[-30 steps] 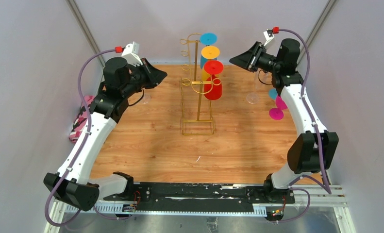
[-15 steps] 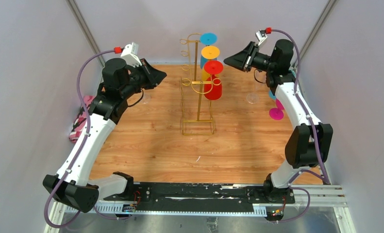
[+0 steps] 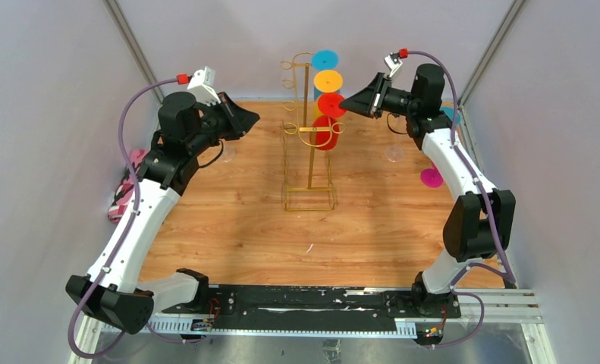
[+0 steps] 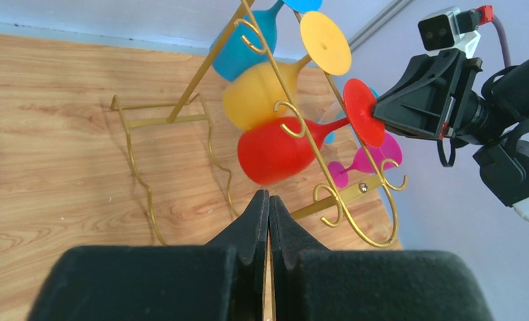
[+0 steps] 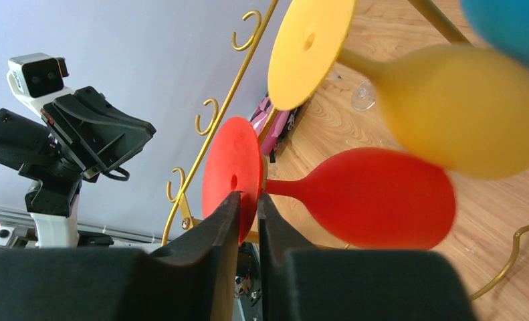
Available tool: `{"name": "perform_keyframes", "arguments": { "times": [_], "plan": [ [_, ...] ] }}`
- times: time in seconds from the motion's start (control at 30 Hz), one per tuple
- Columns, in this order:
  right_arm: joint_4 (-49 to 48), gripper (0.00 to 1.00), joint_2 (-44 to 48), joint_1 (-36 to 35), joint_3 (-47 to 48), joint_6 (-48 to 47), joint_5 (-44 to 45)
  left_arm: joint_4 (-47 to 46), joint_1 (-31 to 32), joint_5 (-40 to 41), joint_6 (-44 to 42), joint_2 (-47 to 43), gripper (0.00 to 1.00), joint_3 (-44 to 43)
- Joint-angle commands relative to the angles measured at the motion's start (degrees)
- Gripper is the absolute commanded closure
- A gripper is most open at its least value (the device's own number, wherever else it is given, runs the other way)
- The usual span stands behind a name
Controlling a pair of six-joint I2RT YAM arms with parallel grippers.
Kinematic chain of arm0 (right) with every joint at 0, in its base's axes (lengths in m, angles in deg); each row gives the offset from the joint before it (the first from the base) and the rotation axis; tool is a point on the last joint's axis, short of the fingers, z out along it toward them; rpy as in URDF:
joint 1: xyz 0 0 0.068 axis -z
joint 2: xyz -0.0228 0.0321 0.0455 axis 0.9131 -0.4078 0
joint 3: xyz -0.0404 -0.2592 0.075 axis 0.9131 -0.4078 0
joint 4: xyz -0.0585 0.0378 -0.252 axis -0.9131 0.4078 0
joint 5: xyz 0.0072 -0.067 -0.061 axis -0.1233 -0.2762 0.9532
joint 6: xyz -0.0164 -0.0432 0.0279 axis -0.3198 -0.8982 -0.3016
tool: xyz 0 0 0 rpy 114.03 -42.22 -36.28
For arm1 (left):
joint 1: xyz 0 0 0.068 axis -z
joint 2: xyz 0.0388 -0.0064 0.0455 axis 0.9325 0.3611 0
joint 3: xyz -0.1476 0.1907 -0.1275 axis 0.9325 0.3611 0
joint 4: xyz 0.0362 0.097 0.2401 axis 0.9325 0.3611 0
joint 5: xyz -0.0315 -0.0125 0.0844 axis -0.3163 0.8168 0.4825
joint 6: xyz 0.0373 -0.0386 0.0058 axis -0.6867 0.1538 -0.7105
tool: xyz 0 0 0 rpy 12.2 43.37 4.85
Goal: Take the wine glass off the wine glass rack
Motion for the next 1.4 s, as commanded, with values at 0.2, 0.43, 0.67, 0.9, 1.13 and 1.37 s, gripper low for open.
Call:
{"name": "perform_keyframes", "arguments": {
  "times": [0.2, 0.43, 0.67, 0.9, 1.13, 1.37],
  "plan": [
    [2.6, 0.95, -0.6, -1.0, 3.5, 0.2, 0.2, 0.2, 0.3, 0.3, -0.6, -1.8, 0.96, 0.1],
    [8.4, 1.0, -1.8, -1.0, 6.5, 2.3, 1.1, 0.4, 0.3, -0.3, -0.5, -1.7, 0.96, -0.2],
    [6.4, 1.0, -4.4, -1.0, 7.5, 15.4, -0.2, 1.1, 0.3, -0.6, -0.6, -1.9, 0.96, -0.6],
    [1.6, 1.0, -1.4, -1.0, 3.4, 26.0, 3.5, 1.3, 0.3, -1.7, 0.1, -1.9, 0.97, -1.3],
    [6.0, 1.0, 0.1, -0.7, 4.0, 26.5, 6.9, 0.5, 0.3, -3.3, 1.4, -2.0, 0.98, -1.1],
    [6.3, 1.0, 3.1, 0.7, 1.1, 26.5, 9.0, 0.4, 0.3, -3.5, 1.4, -2.5, 0.99, -0.6]
  ]
}}
